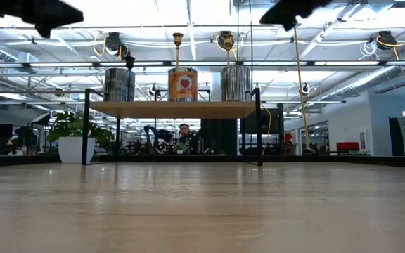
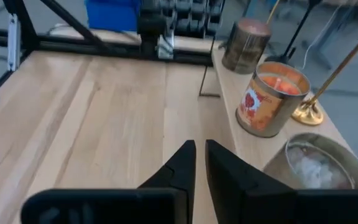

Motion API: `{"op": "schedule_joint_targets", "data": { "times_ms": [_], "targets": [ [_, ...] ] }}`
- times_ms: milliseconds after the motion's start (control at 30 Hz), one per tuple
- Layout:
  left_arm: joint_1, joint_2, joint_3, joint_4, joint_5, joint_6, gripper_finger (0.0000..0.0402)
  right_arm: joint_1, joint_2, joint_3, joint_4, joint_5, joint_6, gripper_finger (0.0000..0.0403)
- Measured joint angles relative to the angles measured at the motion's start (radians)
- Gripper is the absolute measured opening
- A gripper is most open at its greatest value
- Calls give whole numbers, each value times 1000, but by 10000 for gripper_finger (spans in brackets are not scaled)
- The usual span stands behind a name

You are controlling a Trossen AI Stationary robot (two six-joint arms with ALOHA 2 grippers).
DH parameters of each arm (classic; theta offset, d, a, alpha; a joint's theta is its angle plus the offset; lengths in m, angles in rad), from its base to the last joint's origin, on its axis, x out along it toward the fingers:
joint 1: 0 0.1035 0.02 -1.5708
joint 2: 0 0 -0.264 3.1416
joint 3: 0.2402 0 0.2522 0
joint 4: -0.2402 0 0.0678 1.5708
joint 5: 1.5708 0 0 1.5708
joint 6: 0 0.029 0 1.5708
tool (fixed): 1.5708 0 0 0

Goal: Pick & Place candle stick holders
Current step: Return to Home Position

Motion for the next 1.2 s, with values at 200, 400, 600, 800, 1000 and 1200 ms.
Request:
{"op": "schedule_joint_targets", "data": {
  "times_ms": [200,400,600,800,1000,1200],
  "targets": [
    [0,-134,-181,74,-28,35,85,0,-248,-347,280,-3,-10,29],
    [0,-193,-306,212,62,52,85,-11,-453,-599,425,-145,-13,29],
    [0,-196,-365,243,101,90,85,-11,-611,-752,502,-157,3,29],
    [0,-196,-451,401,103,101,85,-11,-739,-871,529,-157,50,29],
    [0,-196,-544,528,104,93,85,-11,-814,-952,566,-156,81,29],
    [0,-195,-542,523,153,82,85,-11,-865,-1003,566,-155,82,29]
  ]
}}
